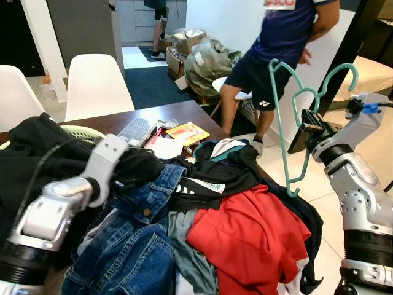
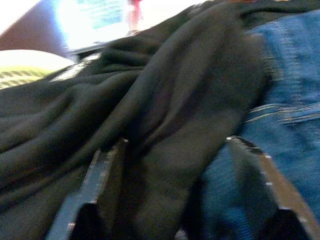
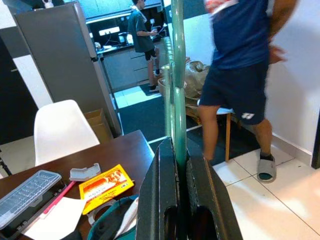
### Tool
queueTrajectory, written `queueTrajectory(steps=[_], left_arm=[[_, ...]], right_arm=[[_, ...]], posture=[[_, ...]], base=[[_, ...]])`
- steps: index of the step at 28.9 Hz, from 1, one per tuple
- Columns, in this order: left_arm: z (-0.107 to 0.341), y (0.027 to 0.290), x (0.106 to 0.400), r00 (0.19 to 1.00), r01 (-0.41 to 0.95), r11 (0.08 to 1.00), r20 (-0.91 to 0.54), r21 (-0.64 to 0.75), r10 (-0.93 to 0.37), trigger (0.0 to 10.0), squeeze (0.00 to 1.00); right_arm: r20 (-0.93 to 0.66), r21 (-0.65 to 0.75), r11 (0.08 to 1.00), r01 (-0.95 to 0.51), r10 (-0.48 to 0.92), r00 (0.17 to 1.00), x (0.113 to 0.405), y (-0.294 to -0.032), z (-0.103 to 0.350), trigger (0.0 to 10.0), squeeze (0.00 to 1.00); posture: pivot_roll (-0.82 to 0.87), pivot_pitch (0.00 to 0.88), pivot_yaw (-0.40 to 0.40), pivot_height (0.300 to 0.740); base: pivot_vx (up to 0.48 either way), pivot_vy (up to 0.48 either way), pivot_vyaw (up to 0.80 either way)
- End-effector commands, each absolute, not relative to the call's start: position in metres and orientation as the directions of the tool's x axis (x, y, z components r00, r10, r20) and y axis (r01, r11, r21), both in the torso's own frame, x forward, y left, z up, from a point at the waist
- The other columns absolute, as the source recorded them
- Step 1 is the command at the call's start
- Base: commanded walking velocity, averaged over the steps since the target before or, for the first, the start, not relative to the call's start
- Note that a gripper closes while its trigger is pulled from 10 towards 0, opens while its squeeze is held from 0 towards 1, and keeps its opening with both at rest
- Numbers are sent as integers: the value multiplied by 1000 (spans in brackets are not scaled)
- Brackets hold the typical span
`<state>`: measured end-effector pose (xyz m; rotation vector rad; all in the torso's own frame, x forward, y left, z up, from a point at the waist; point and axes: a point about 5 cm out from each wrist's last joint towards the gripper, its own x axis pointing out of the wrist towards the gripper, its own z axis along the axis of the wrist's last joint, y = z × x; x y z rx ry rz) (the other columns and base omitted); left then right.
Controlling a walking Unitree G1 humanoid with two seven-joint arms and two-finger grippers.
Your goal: Hang hanger
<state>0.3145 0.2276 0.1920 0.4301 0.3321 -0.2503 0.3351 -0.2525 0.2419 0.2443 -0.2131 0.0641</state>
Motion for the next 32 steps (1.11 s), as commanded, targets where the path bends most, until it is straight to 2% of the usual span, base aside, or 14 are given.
queueTrajectory(steps=[1,3,4,5,6,7,8,10,11,12,13,20,29,32], left_arm=[[220,251,317,965,145,864,-262,482,-15,10000,1000],[249,263,318,990,13,822,-120,570,68,10000,1000],[284,260,320,995,-98,789,76,606,65,10000,1000],[317,236,319,955,-115,823,290,556,-62,10000,1000],[317,236,319,955,-115,823,290,556,-62,10000,1000],[332,208,315,895,0,875,391,484,-216,10000,1000],[332,208,315,895,0,875,391,484,-216,10000,1000],[331,156,305,760,347,845,406,407,-507,10000,1000],[331,156,305,760,347,845,406,407,-507,10000,1000],[322,141,302,722,459,804,367,378,-586,10000,325],[309,130,302,698,540,761,314,360,-643,10000,0],[227,109,315,662,685,599,-10,415,-749,10000,0],[182,119,337,705,676,606,-127,419,-698,10000,0],[156,112,340,645,744,556,-178,371,-743,10000,0]], right_arm=[[225,234,968,-89,35,974,333,-255,245,10000,0],[230,238,967,-86,29,973,333,-256,246,10000,0],[233,243,966,-84,26,972,334,-257,246,10000,0],[235,247,965,-85,25,972,334,-256,246,10000,0],[235,247,965,-85,25,972,334,-256,246,10000,0],[231,242,967,-84,27,973,335,-255,246,10000,0],[231,242,967,-84,27,973,335,-255,246,10000,0],[220,232,969,-86,34,975,336,-253,244,10000,0],[220,232,969,-86,34,975,336,-253,244,10000,0],[215,225,971,-84,35,976,336,-252,244,10000,0],[210,226,971,-79,30,977,335,-253,242,10000,0],[205,211,977,-42,-2,979,332,-261,243,10000,0],[205,203,979,-30,-13,979,330,-265,245,10000,0],[209,188,982,-26,-14,978,327,-266,249,10000,0]], posture=[[-22,0,-66,740],[-21,0,-67,740],[-18,0,-71,740],[-15,0,-72,740],[-15,0,-72,740],[-20,0,-70,740],[-20,0,-70,740],[-28,0,-65,740],[-28,0,-65,740],[-29,0,-64,740],[-36,0,-59,740],[-53,0,-53,740],[-77,0,-49,740],[-125,0,-40,740]], base=[[0,0,0],[0,0,0],[0,0,0],[0,0,0],[0,0,0],[0,0,-800],[0,0,-800],[0,0,-800],[0,0,-800],[0,0,-800],[0,0,-600],[0,0,0],[0,0,0],[0,0,0]])
